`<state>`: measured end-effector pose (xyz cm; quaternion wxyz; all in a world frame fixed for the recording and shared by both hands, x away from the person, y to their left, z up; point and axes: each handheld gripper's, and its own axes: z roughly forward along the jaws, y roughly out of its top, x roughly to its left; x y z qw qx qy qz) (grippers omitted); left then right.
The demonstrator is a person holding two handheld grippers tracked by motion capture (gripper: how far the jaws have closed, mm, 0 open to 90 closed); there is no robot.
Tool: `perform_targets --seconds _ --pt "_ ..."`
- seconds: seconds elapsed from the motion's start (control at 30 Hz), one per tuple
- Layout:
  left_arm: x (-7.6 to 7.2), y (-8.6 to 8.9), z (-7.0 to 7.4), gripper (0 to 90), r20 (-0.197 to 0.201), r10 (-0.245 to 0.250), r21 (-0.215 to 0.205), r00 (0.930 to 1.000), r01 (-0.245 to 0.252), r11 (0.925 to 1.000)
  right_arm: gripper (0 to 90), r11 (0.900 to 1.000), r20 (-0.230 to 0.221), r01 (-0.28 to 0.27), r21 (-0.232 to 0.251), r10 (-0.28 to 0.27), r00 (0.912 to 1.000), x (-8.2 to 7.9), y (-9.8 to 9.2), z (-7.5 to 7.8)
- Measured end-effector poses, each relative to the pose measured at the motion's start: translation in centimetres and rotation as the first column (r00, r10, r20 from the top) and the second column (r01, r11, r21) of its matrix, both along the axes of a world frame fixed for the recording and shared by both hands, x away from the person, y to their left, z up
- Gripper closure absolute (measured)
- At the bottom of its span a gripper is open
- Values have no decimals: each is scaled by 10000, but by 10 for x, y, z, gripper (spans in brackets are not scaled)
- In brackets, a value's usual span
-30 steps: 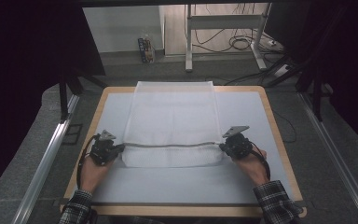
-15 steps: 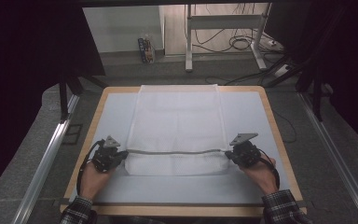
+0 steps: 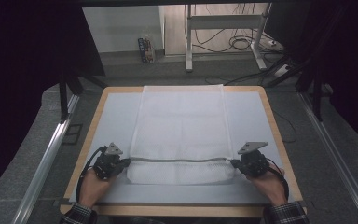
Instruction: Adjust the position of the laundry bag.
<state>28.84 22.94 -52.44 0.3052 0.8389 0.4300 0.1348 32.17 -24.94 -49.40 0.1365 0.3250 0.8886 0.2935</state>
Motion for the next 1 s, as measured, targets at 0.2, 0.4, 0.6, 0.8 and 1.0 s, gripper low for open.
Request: perform_targets --seconds 0.2,0.4,0.6,0.8,1.0 --pt "-6 -3 0 876 -117 -149 -1 9998 149 9999 877 10000 -111 30 46 -29 9999 -9 -6 0" --pt "-14 -6 -2 877 -268 -278 45 9993 279 9996 876 10000 -205 -55 45 56 9998 -17 -12 -2" --pt "-21 -7 -3 899 -436 -399 56 9983 402 9992 873 9999 -379 -104 105 108 9992 -22 -17 -4" --pt "-23 -9 -3 900 -557 -476 76 9973 481 9988 873 9999 -434 -161 21 162 9989 -22 -17 -5" --pt "-18 -5 -5 759 -268 -13 -299 9996 5 9996 872 9998 -459 -198 -50 195 9988 -20 -17 -7"
